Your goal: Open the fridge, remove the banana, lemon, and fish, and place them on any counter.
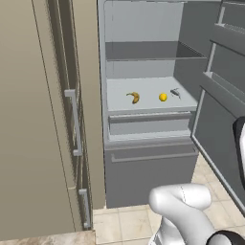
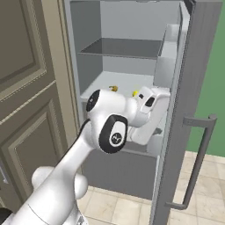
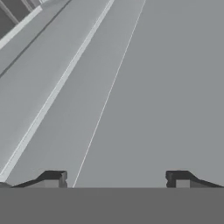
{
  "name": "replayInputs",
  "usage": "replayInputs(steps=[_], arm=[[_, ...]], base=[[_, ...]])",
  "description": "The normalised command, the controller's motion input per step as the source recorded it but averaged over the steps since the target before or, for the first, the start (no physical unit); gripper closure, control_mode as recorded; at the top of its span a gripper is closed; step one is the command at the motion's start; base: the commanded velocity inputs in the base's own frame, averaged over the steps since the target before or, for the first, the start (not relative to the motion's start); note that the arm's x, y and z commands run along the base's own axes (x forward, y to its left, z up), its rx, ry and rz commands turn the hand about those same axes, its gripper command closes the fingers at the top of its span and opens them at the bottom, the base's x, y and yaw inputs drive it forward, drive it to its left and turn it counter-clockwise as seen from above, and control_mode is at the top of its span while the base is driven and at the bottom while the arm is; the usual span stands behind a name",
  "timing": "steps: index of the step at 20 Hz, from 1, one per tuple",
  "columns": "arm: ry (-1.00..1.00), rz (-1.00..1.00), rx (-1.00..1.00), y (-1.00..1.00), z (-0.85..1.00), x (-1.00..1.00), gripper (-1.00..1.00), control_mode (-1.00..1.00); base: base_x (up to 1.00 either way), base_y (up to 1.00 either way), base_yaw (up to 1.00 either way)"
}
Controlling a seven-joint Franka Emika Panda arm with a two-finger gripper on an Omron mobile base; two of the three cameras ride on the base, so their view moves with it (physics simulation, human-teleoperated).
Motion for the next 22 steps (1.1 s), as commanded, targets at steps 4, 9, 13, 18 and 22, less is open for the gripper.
replayInputs(steps=[4,9,13,18,22], arm=[[-0.13,-0.03,0.0,0.04,0.33,0.0,-1.0,-1.0],[-0.26,-0.01,0.03,0.46,0.84,-0.02,-1.0,-1.0],[-0.29,0.0,0.03,0.59,0.86,-0.28,-1.0,-1.0],[-0.27,0.0,0.06,0.23,0.82,-0.61,-1.0,-1.0],[-0.32,0.0,0.07,-0.17,0.51,-0.86,-1.0,-1.0]], base=[[0.0,0.0,0.0],[0.0,0.0,0.0],[0.0,0.0,0.0],[0.0,0.0,0.0],[0.0,0.0,0.0]])
